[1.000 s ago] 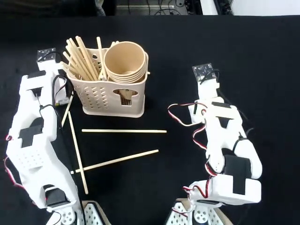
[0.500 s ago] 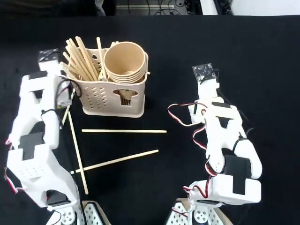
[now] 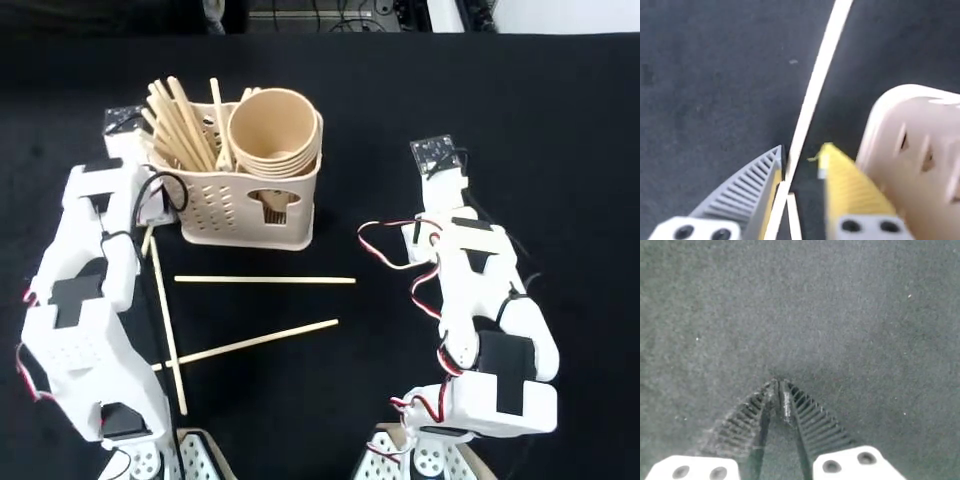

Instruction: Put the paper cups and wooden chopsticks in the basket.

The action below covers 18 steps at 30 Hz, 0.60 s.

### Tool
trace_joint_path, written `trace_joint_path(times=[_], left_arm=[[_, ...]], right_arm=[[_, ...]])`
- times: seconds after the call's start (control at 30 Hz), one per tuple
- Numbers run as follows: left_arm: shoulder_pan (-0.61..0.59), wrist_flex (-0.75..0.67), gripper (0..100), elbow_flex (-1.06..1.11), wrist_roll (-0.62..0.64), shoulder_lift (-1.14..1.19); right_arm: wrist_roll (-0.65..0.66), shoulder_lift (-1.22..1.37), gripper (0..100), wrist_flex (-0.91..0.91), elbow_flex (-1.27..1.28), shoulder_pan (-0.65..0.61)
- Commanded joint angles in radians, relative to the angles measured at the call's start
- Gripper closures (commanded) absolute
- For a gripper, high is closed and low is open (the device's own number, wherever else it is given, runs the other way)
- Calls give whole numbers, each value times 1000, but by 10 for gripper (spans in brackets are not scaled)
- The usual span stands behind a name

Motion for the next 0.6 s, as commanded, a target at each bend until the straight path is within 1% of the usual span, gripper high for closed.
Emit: trace_joint_path(times=[0.0, 0.2, 0.33, 0.47, 0.57], left_arm=[[-48, 20, 970, -51, 2, 23], [-101, 114, 970, -64, -3, 12], [-128, 181, 970, -64, -71, 12], [-200, 227, 970, -64, -81, 2], [-278, 238, 970, -45, -81, -63]], right_arm=[[8, -45, 986, 2, -7, -15], [8, -45, 986, 2, -7, -15], [8, -45, 986, 2, -7, -15], [8, -45, 986, 2, -7, -15], [8, -45, 986, 2, -7, -15]])
